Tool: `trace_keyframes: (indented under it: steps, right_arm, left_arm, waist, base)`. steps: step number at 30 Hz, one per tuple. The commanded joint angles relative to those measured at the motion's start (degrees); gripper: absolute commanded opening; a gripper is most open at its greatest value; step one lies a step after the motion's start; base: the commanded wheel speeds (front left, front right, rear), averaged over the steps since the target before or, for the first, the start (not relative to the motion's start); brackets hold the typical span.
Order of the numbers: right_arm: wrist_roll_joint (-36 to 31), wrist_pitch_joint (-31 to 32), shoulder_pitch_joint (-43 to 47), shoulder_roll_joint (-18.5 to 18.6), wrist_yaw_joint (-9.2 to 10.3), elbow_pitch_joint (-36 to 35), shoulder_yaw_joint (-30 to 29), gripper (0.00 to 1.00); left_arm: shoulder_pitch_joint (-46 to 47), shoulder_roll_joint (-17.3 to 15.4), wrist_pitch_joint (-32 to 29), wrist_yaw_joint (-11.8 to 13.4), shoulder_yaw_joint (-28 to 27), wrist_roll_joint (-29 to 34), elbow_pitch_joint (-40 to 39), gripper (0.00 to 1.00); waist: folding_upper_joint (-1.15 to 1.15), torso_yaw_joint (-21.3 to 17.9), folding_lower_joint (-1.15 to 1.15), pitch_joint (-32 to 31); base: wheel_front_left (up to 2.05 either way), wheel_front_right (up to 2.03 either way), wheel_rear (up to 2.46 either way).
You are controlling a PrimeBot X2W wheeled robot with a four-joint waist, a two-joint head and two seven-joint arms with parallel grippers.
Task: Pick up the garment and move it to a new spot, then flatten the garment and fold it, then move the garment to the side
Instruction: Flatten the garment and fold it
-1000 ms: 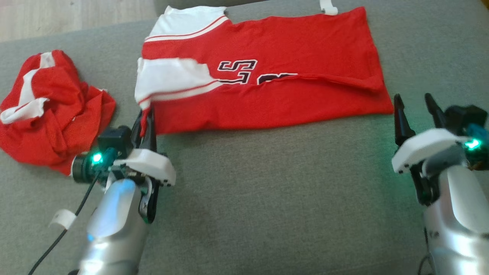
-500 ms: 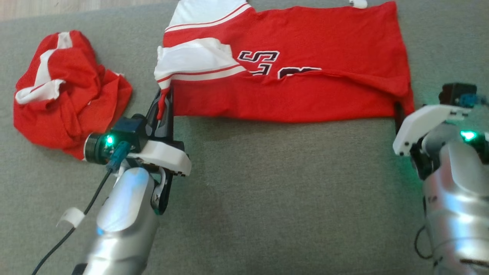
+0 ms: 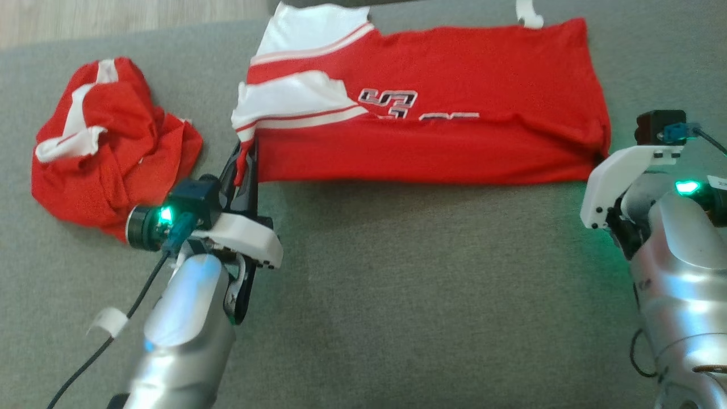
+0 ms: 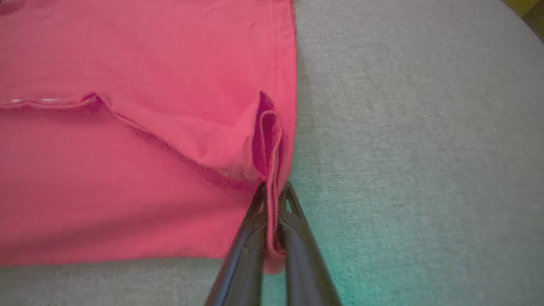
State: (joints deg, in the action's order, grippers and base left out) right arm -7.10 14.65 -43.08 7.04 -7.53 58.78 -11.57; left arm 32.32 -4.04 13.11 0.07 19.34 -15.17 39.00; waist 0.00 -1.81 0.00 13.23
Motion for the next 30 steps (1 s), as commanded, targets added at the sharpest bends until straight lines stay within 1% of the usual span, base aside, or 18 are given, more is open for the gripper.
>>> trace_keyframes:
  steps: [1,4,5,10,14,18,23,28,29,30]
  right_arm:
    - [1.9,-0.4,-1.0,1.6,0.04,-0.8,2.9,0.00]
    - [5.2,-0.1,0.0,3.2,0.04,-0.3,6.2,0.00]
    - [5.2,-0.1,0.0,3.2,0.04,-0.3,6.2,0.00]
    - [11.7,2.1,3.1,5.5,0.04,-0.9,11.8,0.00]
    - [17.2,5.1,6.9,7.2,0.04,-3.3,16.5,0.00]
    - [22.7,8.3,11.6,9.1,0.04,-7.7,20.0,0.00]
    - [28.0,11.0,17.7,11.7,0.04,-14.6,21.3,0.00]
    - [30.3,11.9,23.1,12.6,0.04,-20.3,19.1,0.00]
    - [30.2,11.4,23.8,12.5,0.04,-21.4,18.5,0.92]
    - [30.4,10.9,24.6,12.1,0.04,-22.4,17.8,1.00]
  left_arm:
    - [0.0,-1.9,0.1,0.5,-1.4,-0.6,-1.0,0.00]
    - [-1.8,-2.4,-0.1,0.3,-1.3,-1.0,-0.3,0.00]
    - [-1.8,-2.4,-0.1,0.3,-1.3,-1.0,-0.3,0.00]
    - [-5.4,-3.2,-0.9,0.0,-1.1,-1.8,0.1,0.00]
    - [-8.8,-3.5,-2.8,-0.8,-0.4,-2.6,-0.6,0.00]
    - [-12.8,-3.8,-5.0,-1.0,0.3,-3.4,-2.7,0.00]
    - [-17.4,-4.2,-7.1,-0.4,0.8,-4.1,-6.7,0.00]
    - [-20.8,-4.3,-9.0,0.2,1.3,-4.9,-10.0,0.00]
    - [-21.1,-4.3,-9.1,0.4,1.3,-4.9,-10.5,0.24]
    - [-21.4,-4.3,-9.2,0.7,1.3,-5.0,-10.9,0.50]
  waist:
    - [0.00,-1.0,0.00,-1.9]
    - [0.00,-1.6,0.00,-4.2]
    - [0.00,-1.6,0.00,-4.2]
    - [0.00,-2.5,0.00,-8.3]
    - [0.00,-2.9,0.00,-11.6]
    - [0.00,-3.0,0.00,-13.8]
    - [0.00,-3.1,0.00,-15.0]
    - [0.00,-3.3,0.00,-15.3]
    - [0.00,-3.3,0.00,-15.3]
    - [0.00,-3.4,0.00,-15.3]
  base:
    - [0.00,0.00,0.00]
    - [0.00,0.00,0.00]
    - [0.00,0.00,0.00]
    - [0.00,0.00,0.00]
    - [0.00,0.00,0.00]
    - [0.00,0.00,0.00]
    - [0.00,0.00,0.00]
    - [0.00,0.00,0.00]
    - [0.00,0.00,0.00]
    - [0.00,0.00,0.00]
